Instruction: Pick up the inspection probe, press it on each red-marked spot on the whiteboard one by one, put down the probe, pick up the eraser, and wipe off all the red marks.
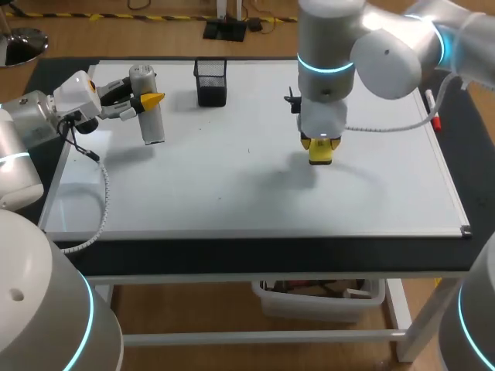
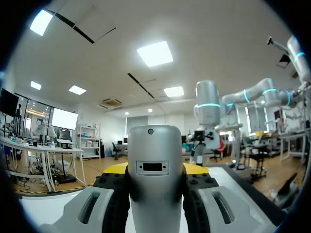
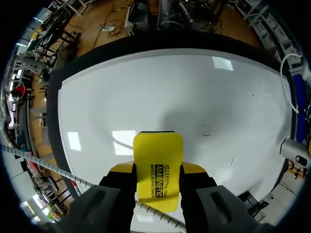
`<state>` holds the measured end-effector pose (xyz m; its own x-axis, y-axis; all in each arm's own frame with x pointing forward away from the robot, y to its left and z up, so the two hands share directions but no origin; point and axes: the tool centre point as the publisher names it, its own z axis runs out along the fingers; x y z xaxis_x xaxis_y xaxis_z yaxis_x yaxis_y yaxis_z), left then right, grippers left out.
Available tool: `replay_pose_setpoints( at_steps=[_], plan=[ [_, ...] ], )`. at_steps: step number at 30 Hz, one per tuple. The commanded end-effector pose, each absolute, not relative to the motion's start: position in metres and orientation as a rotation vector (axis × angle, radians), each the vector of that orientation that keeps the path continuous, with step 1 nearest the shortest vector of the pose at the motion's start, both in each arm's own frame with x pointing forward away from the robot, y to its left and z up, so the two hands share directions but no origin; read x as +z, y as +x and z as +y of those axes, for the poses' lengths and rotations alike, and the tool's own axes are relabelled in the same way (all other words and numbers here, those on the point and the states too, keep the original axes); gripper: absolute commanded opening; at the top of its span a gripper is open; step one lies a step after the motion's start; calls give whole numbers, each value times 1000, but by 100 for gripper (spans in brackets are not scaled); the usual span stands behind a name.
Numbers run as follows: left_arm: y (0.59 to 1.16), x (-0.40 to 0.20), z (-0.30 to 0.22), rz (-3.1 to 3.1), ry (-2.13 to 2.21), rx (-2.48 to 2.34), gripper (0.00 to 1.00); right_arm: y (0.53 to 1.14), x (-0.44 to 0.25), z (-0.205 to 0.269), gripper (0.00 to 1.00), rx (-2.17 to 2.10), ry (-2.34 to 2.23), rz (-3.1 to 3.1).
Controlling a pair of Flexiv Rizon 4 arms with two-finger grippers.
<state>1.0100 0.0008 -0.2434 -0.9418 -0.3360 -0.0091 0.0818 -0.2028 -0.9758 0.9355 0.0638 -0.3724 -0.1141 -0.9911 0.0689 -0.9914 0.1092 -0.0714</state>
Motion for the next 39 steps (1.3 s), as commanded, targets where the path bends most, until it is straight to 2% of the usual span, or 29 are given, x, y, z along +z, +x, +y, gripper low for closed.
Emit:
replay_pose_setpoints(
  at_steps=[1,14,23,39],
  plan=[
    [1010,-244,0,1781,-296,-2227,0,954,-368,63,0,173,2109,-2353],
    [1010,-244,0,1781,-296,-2227,0,1045,-368,51,0,292,2155,-2279],
    [1010,-244,0,1781,-296,-2227,0,1115,-364,50,0,212,2109,-2308],
    [1010,-244,0,1781,-296,-2227,0,1148,-377,65,0,88,2149,-2268]
  ],
)
